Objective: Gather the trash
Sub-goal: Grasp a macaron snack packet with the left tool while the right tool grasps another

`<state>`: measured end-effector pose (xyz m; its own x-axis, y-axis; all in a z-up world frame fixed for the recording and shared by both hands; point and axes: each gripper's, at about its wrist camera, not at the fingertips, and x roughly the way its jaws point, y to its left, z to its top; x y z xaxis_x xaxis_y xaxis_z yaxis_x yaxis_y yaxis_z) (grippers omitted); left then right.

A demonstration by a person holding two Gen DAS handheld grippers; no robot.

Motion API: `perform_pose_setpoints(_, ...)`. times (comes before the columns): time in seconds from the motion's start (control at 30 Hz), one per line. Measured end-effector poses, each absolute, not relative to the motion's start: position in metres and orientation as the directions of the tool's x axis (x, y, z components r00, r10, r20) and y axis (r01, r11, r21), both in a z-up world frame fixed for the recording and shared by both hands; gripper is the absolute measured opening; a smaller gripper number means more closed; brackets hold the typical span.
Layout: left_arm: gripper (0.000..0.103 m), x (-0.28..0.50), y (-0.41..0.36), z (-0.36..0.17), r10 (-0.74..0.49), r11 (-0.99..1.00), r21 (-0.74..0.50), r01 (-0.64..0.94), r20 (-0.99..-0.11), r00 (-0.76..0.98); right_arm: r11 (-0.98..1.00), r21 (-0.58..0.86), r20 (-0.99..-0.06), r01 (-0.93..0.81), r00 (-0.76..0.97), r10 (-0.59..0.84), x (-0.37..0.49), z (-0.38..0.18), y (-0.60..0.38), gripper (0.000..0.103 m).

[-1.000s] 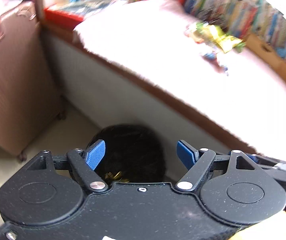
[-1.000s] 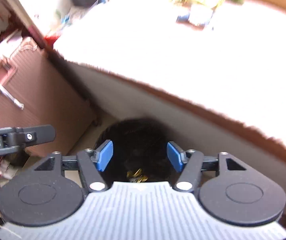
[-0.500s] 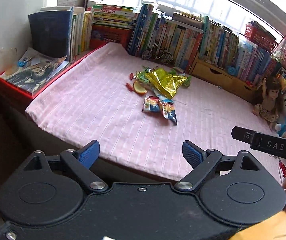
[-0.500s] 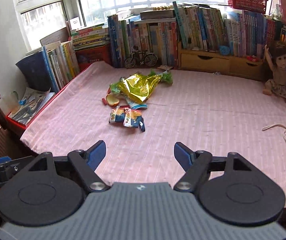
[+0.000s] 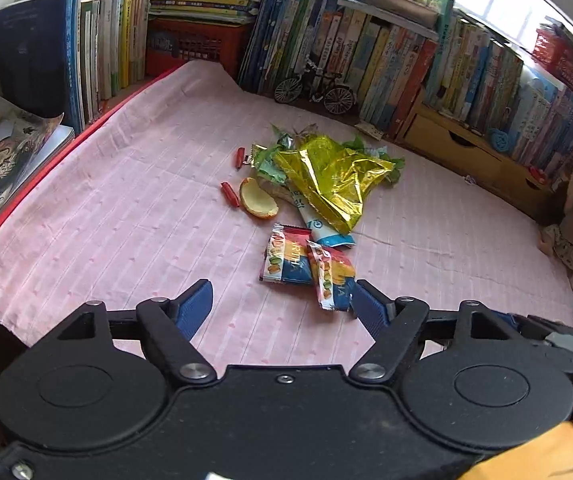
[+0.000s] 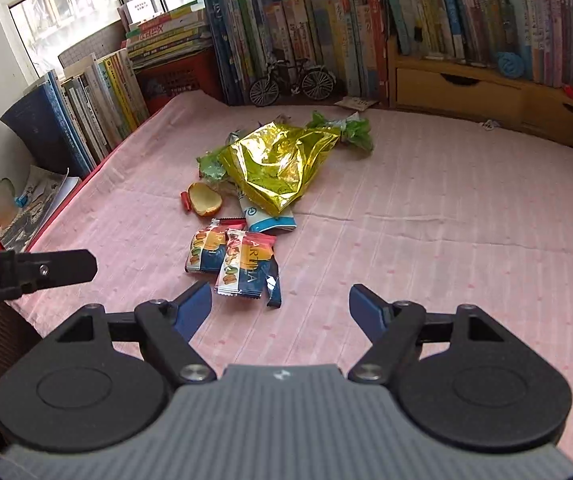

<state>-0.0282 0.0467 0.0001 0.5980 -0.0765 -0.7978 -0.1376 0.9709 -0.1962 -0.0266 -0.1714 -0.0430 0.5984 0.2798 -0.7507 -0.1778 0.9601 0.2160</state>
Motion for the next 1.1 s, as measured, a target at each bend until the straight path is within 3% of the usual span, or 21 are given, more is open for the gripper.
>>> perform_pose_setpoints(0.3, 0.071, 0.063, 0.053, -0.034, 0.002, 0.97, -0.121, -0.213, -0.865, 0.501, 0.923, 0.335, -0.796, -0.19, 0.466, 0.386, 0.066, -0.111, -0.143, 0.083)
perform_pose_setpoints(0.33, 0.072, 0.07, 0.052, -0.038, 0.007, 0.97, -0.113, -0.213, -0.871, 0.492, 0.921, 0.341, -0.808, -0.19, 0.441, 0.391, 0.074, -0.118, -0.14, 0.078)
perform_pose_setpoints(0.37, 0.072, 0.074, 0.05, -0.042, 0.009, 0.971, -0.106, -0.213, -0.878, 0.479, 0.92, 0.345, -0.82, -0.186, 0.417, 0.392, 0.08, -0.123, -0.138, 0.065)
perform_pose_setpoints(0.43, 0.074, 0.084, 0.044, -0.052, 0.009, 0.973, -0.098, -0.208, -0.888, 0.46, 0.923, 0.348, -0.838, -0.166, 0.385, 0.386, 0.087, -0.128, -0.139, 0.03)
perform_pose_setpoints(0.6, 0.081, 0.101, 0.022, -0.08, 0.006, 0.982, -0.075, -0.174, -0.905, 0.425, 0.936, 0.331, -0.853, -0.121, 0.386, 0.351, 0.086, -0.126, -0.164, 0.023)
perform_pose_setpoints(0.8, 0.081, 0.119, 0.003, -0.11, 0.061, 0.991, 0.007, -0.136, -0.915, 0.399, 0.927, 0.364, -0.84, -0.092, 0.398, 0.369, 0.084, -0.123, -0.193, 0.028)
perform_pose_setpoints(0.87, 0.081, 0.123, 0.004, -0.118, 0.065, 0.991, 0.014, -0.133, -0.919, 0.388, 0.923, 0.371, -0.829, -0.105, 0.411, 0.38, 0.084, -0.121, -0.194, 0.048)
perform_pose_setpoints(0.93, 0.079, 0.127, 0.007, -0.126, 0.071, 0.99, 0.022, -0.136, -0.926, 0.371, 0.909, 0.398, -0.806, -0.123, 0.427, 0.41, 0.084, -0.118, -0.196, 0.061)
perform_pose_setpoints(0.97, 0.076, 0.128, 0.008, -0.129, 0.071, 0.99, 0.022, -0.138, -0.93, 0.361, 0.902, 0.411, -0.796, -0.132, 0.431, 0.426, 0.085, -0.117, -0.197, 0.062)
perform_pose_setpoints(1.1, 0.042, 0.129, 0.015, -0.135, 0.026, 0.99, -0.024, -0.141, -0.94, 0.339, 0.892, 0.423, -0.788, -0.16, 0.422, 0.449, 0.09, -0.117, -0.189, 0.068)
